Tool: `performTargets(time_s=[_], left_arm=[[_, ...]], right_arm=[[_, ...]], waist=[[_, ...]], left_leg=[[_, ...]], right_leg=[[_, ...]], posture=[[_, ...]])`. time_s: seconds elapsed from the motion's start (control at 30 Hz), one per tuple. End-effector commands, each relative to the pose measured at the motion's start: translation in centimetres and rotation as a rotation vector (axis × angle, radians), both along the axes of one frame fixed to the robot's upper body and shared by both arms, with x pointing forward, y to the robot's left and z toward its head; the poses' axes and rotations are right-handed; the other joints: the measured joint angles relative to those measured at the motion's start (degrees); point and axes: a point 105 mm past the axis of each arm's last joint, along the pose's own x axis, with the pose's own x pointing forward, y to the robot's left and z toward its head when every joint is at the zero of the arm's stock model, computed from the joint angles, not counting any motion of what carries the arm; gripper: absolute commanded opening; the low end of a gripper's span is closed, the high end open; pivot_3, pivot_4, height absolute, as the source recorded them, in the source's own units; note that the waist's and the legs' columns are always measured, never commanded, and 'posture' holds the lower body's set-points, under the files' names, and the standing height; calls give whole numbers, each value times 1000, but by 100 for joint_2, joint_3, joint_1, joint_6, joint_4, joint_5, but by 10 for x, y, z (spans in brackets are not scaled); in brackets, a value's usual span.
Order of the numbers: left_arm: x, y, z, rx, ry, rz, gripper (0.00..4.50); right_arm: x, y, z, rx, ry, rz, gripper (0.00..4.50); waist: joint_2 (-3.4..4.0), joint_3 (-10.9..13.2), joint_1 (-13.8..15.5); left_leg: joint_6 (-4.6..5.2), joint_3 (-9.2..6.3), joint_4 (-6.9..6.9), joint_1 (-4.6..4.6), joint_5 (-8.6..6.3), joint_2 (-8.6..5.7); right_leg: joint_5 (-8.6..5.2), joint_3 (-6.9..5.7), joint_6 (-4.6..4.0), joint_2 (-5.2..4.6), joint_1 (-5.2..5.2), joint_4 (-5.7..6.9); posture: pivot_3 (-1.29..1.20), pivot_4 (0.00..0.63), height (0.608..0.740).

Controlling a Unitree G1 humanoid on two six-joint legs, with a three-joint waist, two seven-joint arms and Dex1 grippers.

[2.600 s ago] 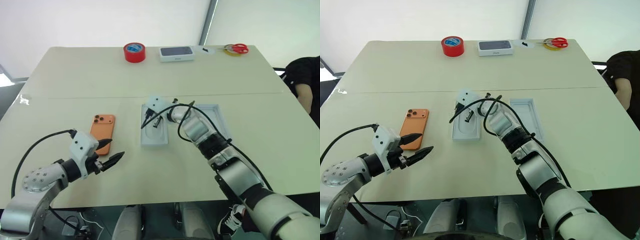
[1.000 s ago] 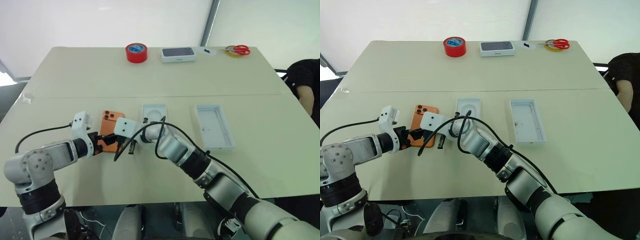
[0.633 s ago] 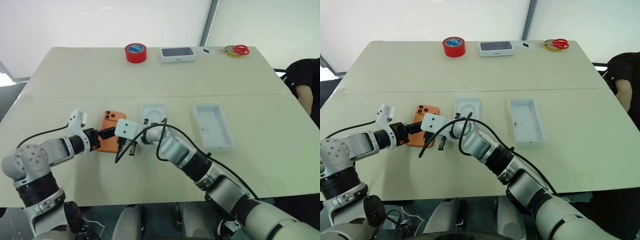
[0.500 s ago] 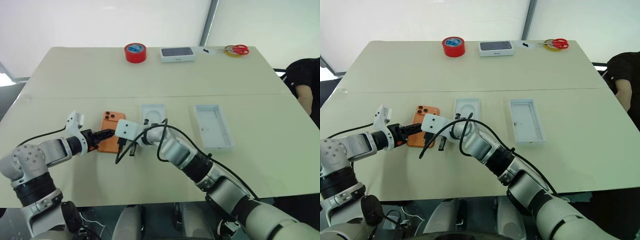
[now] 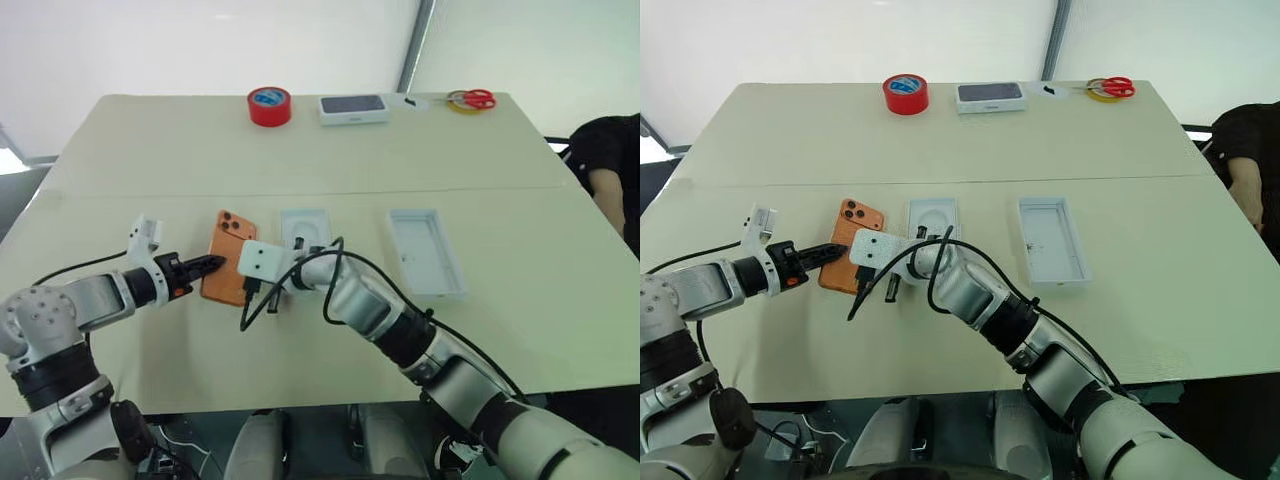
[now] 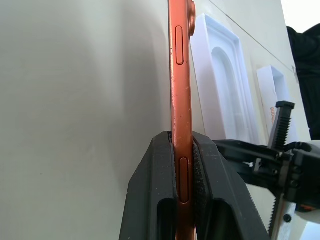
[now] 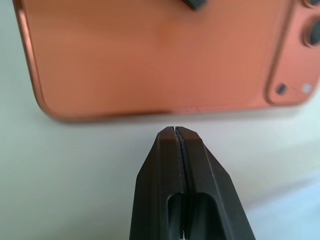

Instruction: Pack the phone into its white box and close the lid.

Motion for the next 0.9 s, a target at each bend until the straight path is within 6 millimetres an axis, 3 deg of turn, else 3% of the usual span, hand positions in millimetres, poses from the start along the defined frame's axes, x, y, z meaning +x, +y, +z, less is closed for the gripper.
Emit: performTargets(time_s=[0.03,0.23,0.37,0.53,0.63,0.77,0.9], left_arm=[[-3,11,-3,2,18,57,26],[9,6,26,-177,-107,109,26],[18,-21,37,-256,-148,86,26],[26,-64,39,-298,-129,34,26],[31,-87,30,-288,-81,20,26],[38,-108,25,-321,-39,14,26],[42,-121,21,-319,-15,2,26]], right_arm=[[-5,-1,38,99,-57,41,0],[-9,-40,80,276,-81,81,0],[-9,-84,94,376,-48,70,0],[-2,-144,76,365,36,-49,0],[0,-177,67,373,64,-142,0],[-3,-204,56,361,80,-225,0],[-7,-213,53,360,85,-244,0]], waist=[[0,0,-4],[-5,3,51],[-9,4,130],[-15,4,176],[-17,6,175],[-17,7,163],[-18,7,164]], left_leg=[[-1,0,-3,0,0,2],[0,-2,-1,-4,0,2],[3,-6,6,-10,-1,-7],[14,2,11,-8,-7,-14],[14,4,11,-9,-6,-10],[14,10,11,-6,-6,-7],[15,12,11,-6,-6,-4]], right_leg=[[0,0,0,2,-2,-1],[0,-4,1,2,0,-4],[1,-8,1,-6,9,-15],[1,-3,1,-12,19,-25],[0,-4,1,-5,16,-24],[-2,0,0,8,16,-26],[-7,4,-7,18,15,-29]], posture=[[0,150,732],[0,150,732],[0,150,732],[0,150,732],[0,150,732],[0,150,732],[0,150,732]])
